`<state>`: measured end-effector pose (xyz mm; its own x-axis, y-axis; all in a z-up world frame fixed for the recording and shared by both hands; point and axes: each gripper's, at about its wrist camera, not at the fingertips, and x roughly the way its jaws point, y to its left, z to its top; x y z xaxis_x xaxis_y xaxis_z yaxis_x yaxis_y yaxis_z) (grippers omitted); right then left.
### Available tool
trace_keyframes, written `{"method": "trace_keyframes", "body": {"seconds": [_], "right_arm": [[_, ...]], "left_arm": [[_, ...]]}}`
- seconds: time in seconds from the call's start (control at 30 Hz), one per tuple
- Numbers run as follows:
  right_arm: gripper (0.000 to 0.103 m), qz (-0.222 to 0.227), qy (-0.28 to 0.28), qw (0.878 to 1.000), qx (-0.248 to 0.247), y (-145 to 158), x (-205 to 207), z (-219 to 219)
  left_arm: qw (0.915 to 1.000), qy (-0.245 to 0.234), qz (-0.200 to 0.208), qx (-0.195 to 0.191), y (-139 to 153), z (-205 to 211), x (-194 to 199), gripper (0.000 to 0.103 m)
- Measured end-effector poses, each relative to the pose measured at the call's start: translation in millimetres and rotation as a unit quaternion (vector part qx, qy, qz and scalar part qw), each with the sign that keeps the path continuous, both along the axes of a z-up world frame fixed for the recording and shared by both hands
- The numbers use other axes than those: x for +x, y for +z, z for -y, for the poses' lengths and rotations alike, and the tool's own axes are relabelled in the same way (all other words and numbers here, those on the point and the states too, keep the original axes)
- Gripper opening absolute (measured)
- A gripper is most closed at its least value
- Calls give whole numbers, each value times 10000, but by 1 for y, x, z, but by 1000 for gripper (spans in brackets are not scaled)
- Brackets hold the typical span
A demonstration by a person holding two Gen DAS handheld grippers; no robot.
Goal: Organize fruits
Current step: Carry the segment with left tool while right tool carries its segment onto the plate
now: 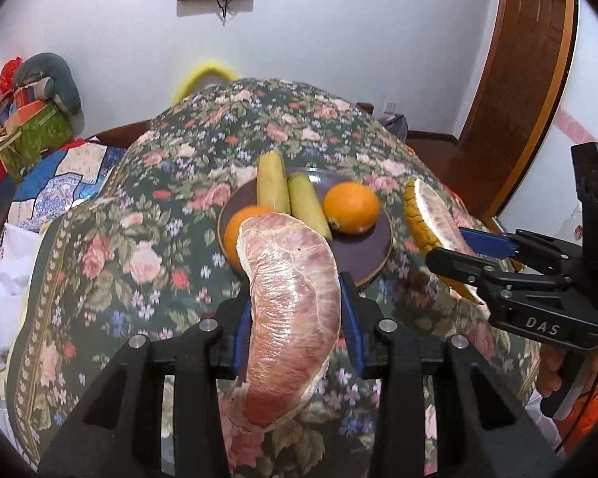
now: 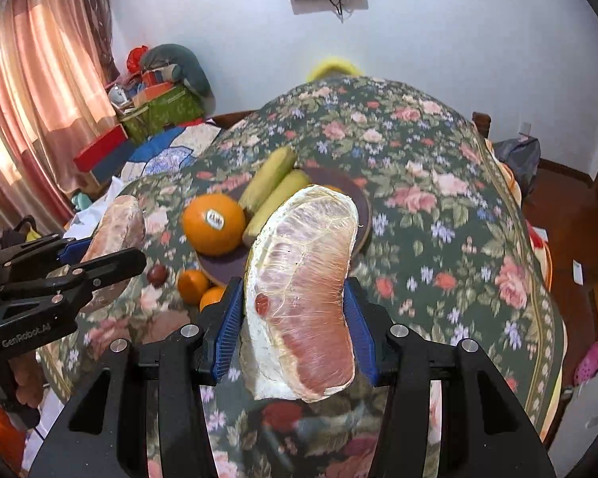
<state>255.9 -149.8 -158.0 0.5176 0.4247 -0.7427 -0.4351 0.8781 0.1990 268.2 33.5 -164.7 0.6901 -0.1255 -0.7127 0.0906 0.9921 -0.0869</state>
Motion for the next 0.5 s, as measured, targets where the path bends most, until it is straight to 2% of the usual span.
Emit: {"method": "trace_keyframes", "body": {"seconds": [0.5], "right_arm": [[46, 144, 203, 9997, 39, -3, 41, -25]], "left_arm": [[9998, -20, 208, 36, 3, 4, 36, 39]]}}
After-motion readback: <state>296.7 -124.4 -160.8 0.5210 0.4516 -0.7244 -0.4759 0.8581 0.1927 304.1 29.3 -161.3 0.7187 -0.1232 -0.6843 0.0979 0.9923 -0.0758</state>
